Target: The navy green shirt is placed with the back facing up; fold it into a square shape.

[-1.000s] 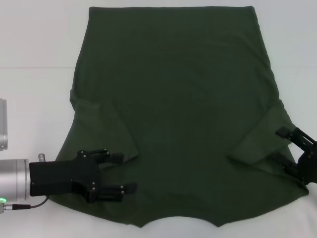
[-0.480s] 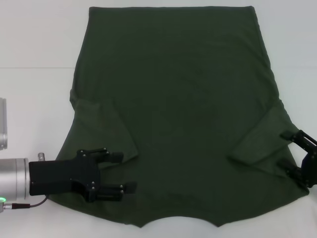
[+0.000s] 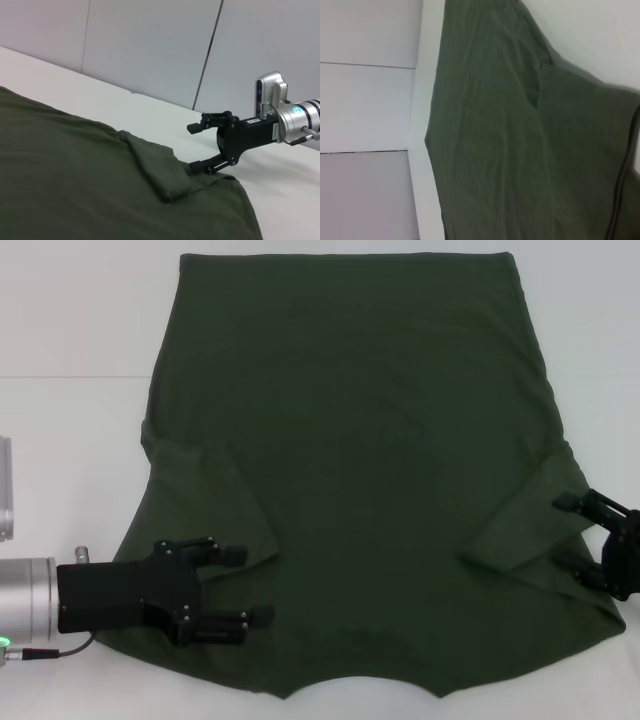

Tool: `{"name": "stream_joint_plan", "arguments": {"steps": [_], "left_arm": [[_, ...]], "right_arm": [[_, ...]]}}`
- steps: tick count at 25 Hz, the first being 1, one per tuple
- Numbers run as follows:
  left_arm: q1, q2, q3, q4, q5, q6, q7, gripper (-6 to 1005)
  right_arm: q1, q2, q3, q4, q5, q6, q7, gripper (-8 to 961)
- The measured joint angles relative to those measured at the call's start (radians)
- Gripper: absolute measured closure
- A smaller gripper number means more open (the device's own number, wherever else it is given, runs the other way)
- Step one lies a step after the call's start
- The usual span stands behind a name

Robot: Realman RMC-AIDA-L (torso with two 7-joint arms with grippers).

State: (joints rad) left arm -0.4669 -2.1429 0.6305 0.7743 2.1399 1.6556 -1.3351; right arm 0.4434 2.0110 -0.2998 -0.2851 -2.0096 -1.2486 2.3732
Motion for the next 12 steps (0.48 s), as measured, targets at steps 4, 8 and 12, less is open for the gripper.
{"name": "stream_joint_plan", "arguments": {"steps": [4,8,12], "left_arm": [[-0.002,0.000,0.000,0.002,0.000,-0.001,0.000,123],[-0.003,0.000,0.000,0.004,0.000,-0.002,0.001,123],[-0.004,-0.001,0.000,0.005,0.000,-0.002,0.001,123]], "right_arm": [[0.016,-0.001,-0.028,-0.006,0.000,0.018,0.017,29],[0.028,-0.003,-0.054,-0.009,0.000,0.034,0.033,28],[0.031,-0.004,-0.088,-0.027,0.000,0.043,0.056,28]]}}
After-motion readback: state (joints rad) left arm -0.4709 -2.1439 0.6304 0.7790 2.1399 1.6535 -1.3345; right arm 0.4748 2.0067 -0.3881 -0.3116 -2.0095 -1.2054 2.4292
